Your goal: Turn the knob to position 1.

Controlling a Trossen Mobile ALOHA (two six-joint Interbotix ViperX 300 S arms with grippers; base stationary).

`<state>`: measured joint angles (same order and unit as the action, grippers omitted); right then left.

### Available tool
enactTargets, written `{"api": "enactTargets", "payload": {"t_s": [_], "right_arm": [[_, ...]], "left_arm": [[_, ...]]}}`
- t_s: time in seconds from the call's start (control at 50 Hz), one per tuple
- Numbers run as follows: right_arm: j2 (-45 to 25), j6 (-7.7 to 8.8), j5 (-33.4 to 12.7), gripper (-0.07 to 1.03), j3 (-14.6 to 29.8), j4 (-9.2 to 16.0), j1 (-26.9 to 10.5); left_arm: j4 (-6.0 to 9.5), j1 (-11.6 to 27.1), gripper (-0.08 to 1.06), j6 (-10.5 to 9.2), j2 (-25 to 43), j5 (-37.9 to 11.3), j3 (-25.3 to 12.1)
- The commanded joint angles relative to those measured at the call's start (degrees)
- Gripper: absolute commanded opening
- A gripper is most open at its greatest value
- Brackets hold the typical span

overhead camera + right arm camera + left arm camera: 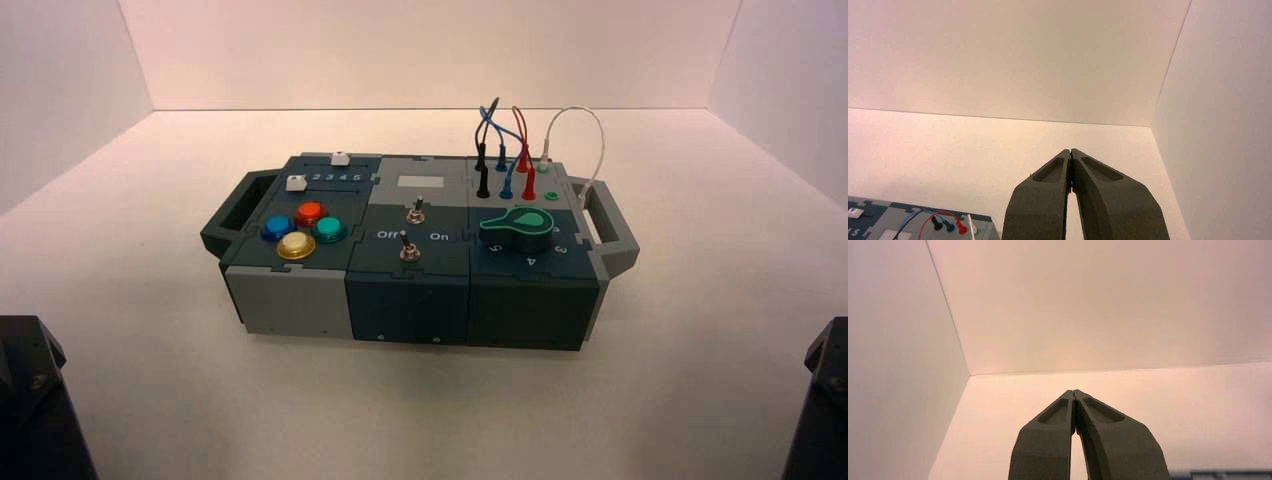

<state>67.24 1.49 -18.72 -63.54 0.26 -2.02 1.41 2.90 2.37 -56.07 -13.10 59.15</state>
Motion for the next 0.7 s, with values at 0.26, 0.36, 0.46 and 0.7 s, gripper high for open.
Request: {"api": "enactTargets", "payload": {"t_s": [0.26,0.36,0.46,0.7], "right_arm": [[-2.37,0.00,-6.77,-0.02,2.55,2.46,-1.05],[-4.13,0.09,-8.79,-0.02,2.81,3.16,-1.93],[-7.56,0.09,-13.10,-0.02,3.60,3.87,-4.39],[-13.36,0.44,-22.59,-0.02,6.06,6.50,-6.33]], "left_arm": [[0.09,11.51,-0.03,0.26,3.96,-13.97,-4.13],[0.09,14.77,-0.03,0.70,5.62,-17.14,-4.83],[0.09,19.51,-0.03,1.41,7.56,-20.48,-5.45],[0.18,26.19,-0.03,1.49,9.84,-26.19,-7.29]]}}
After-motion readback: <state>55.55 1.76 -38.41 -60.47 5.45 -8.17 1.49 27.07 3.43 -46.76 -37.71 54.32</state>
